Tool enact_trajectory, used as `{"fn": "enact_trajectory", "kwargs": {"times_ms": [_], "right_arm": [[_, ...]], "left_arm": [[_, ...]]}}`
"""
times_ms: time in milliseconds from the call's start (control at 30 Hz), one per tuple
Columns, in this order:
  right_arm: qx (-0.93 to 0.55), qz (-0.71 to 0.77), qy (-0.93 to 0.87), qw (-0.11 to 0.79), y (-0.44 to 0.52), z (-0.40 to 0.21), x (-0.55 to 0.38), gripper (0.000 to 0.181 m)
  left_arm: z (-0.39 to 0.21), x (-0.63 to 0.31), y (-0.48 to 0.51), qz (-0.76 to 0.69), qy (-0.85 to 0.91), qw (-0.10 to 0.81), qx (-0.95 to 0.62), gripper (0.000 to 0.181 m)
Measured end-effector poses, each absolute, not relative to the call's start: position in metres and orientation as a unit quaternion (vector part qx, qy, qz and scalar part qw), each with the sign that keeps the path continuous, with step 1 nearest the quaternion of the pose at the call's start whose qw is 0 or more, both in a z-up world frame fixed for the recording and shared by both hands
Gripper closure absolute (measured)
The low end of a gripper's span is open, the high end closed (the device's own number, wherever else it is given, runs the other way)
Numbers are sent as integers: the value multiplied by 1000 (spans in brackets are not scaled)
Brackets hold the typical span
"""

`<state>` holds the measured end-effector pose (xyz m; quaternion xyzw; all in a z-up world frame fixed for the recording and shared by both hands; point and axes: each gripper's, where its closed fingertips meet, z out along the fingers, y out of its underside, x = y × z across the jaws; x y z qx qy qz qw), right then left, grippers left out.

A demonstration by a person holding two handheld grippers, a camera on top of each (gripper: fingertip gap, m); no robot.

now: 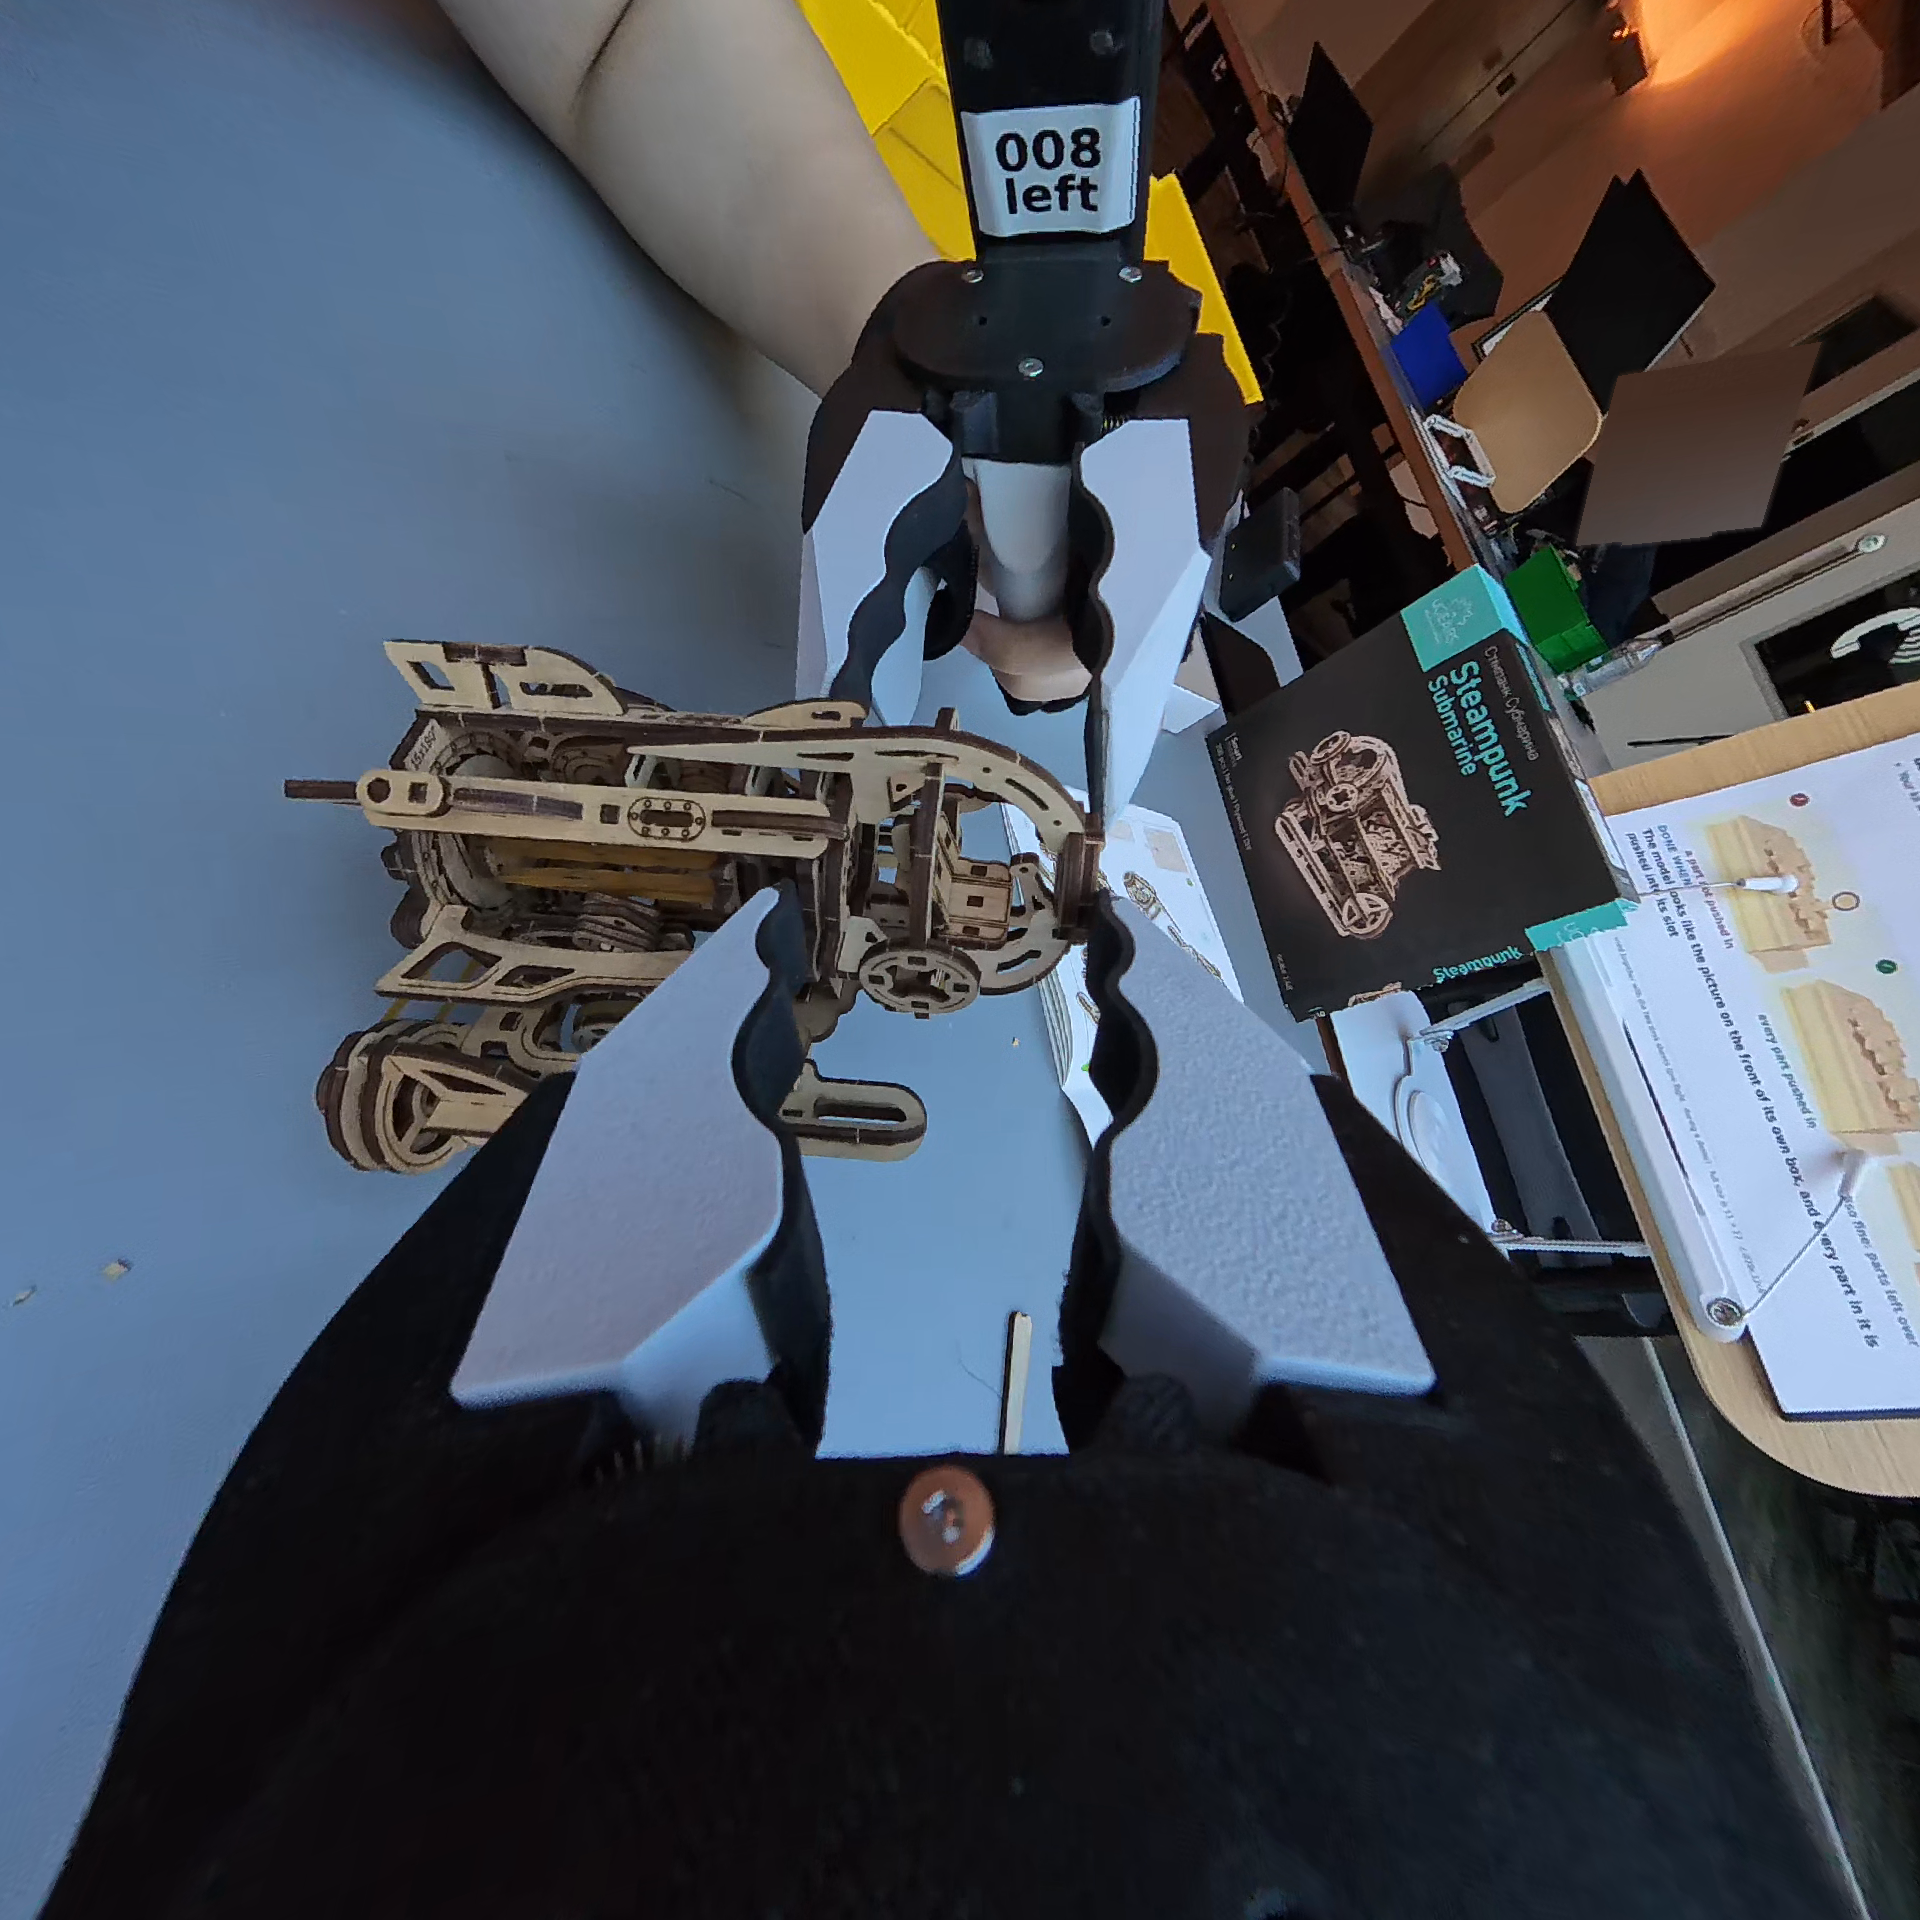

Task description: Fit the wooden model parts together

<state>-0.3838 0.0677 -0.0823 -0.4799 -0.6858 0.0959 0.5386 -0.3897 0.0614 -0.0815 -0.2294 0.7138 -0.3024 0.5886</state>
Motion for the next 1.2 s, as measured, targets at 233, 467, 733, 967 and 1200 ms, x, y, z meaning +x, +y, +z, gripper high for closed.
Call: {"fn": "enact_trajectory", "kwargs": {"times_ms": [233, 467, 733, 967, 1200], "right_arm": [[-475, 90, -691, 538, 66, -83, -385, 129], [-470, 94, -686, 547, 63, -81, -387, 128], [-416, 8, -693, 588, 52, -68, -389, 128], [-408, -10, -697, 590, 48, -67, -389, 128], [-400, -17, -701, 591, 48, -67, -390, 128]], "left_arm": [[-83, -390, 60, -303, 716, 585, -231, 128], [-81, -393, 56, -292, 715, 599, -213, 127], [-69, -398, 48, -235, 696, 658, -168, 124], [-67, -397, 44, -216, 705, 657, -159, 124], [-66, -396, 46, -217, 711, 645, -176, 118]]}}
